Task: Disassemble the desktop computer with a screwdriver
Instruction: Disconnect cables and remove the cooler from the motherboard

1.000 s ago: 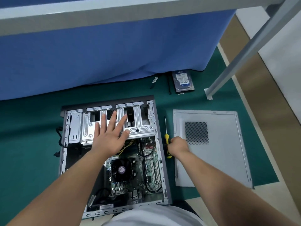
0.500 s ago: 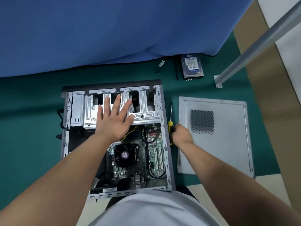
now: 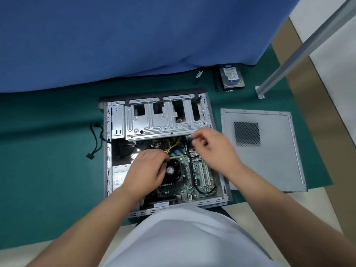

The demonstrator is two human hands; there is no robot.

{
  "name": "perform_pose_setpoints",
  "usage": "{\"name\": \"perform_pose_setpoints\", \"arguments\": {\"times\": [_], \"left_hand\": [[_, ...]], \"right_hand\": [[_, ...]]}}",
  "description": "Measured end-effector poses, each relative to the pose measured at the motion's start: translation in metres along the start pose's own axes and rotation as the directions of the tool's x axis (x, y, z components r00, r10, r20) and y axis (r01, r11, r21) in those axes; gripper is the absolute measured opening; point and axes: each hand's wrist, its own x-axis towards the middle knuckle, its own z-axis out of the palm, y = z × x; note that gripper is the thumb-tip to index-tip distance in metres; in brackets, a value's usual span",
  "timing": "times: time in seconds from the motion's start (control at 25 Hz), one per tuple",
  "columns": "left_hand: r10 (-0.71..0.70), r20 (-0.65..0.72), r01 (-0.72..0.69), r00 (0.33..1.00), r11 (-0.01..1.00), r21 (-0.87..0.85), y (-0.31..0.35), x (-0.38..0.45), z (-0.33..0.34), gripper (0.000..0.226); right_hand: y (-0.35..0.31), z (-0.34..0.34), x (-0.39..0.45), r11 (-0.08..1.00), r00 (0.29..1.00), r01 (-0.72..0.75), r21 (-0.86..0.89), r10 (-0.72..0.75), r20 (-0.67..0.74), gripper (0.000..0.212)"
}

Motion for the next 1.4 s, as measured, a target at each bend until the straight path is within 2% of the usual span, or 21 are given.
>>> {"name": "perform_pose_setpoints", "arguments": {"times": [0.08, 0.16, 0.2, 0.28, 0.36, 0.52, 0.68, 0.8, 0.92, 1.12, 1.28, 1.4], "left_hand": [[-0.006, 0.043, 0.0, 0.999, 0.991, 0.131, 0.0, -0.004, 0.004, 0.033], [-0.042, 0.171, -0.009, 0.984, 0.958, 0.287, 0.001, -0.004, 0.01, 0.064], [-0.074, 0.241, -0.016, 0.968, 0.936, 0.351, 0.001, -0.003, 0.013, 0.078], [-0.127, 0.33, -0.028, 0.935, 0.904, 0.426, 0.0, -0.001, 0.02, 0.091], [-0.158, 0.349, -0.034, 0.924, 0.875, 0.484, 0.001, 0.002, 0.025, 0.096], [-0.225, 0.344, 0.001, 0.912, 0.838, 0.546, 0.001, 0.005, 0.031, 0.101], [-0.185, 0.312, 0.0, 0.932, 0.86, 0.511, 0.001, 0.004, 0.03, 0.083], [-0.106, 0.24, -0.008, 0.965, 0.903, 0.43, -0.001, 0.001, 0.026, 0.077], [-0.058, 0.2, -0.019, 0.978, 0.932, 0.363, 0.003, -0.003, 0.019, 0.083], [-0.088, 0.172, 0.068, 0.981, 0.99, 0.123, 0.034, 0.02, -0.02, 0.093], [-0.071, 0.033, 0.07, 0.997, 0.997, 0.024, 0.062, 0.052, -0.072, 0.089], [-0.091, -0.101, 0.083, 0.991, 0.993, -0.078, 0.074, 0.074, -0.109, 0.082]], "right_hand": [[-0.004, 0.027, -0.002, 0.984, 0.959, 0.052, -0.171, -0.002, 0.282, 0.037], [0.0, 0.051, -0.004, 0.959, 0.871, 0.066, -0.274, 0.079, 0.485, 0.072], [0.004, 0.06, -0.005, 0.953, 0.834, 0.077, -0.292, 0.099, 0.543, 0.087], [0.011, 0.075, -0.009, 0.938, 0.797, 0.126, -0.322, 0.098, 0.596, 0.104], [0.017, 0.088, -0.014, 0.919, 0.806, 0.164, -0.359, 0.085, 0.585, 0.11], [0.019, 0.102, -0.015, 0.907, 0.849, 0.171, -0.385, 0.063, 0.525, 0.104], [0.018, 0.1, -0.015, 0.921, 0.858, 0.15, -0.359, 0.059, 0.51, 0.095], [0.015, 0.088, -0.019, 0.938, 0.867, 0.146, -0.315, 0.032, 0.497, 0.088], [0.009, 0.069, -0.022, 0.94, 0.876, 0.17, -0.296, -0.007, 0.482, 0.088], [-0.02, 0.006, -0.012, 0.921, 0.875, 0.253, -0.296, -0.087, 0.477, 0.091], [-0.056, -0.065, 0.017, 0.863, 0.878, 0.356, -0.359, -0.177, 0.445, 0.088], [-0.076, -0.11, 0.038, 0.885, 0.895, 0.362, -0.293, -0.241, 0.376, 0.096]]}}
